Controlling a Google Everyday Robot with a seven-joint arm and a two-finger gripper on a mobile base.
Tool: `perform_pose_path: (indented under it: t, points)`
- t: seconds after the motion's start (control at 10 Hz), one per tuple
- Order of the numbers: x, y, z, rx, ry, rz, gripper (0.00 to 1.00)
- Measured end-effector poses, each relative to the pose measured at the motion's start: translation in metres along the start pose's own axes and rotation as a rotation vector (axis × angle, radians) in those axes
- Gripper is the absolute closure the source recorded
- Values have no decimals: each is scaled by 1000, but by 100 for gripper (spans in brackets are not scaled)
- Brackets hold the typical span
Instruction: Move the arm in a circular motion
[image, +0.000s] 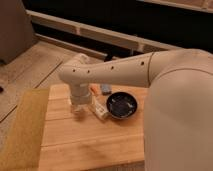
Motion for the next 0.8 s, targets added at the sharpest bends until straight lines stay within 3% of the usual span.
perform_pose_path:
  t: [0.8]
  points:
    - [-5, 0, -3, 0, -9, 4, 35]
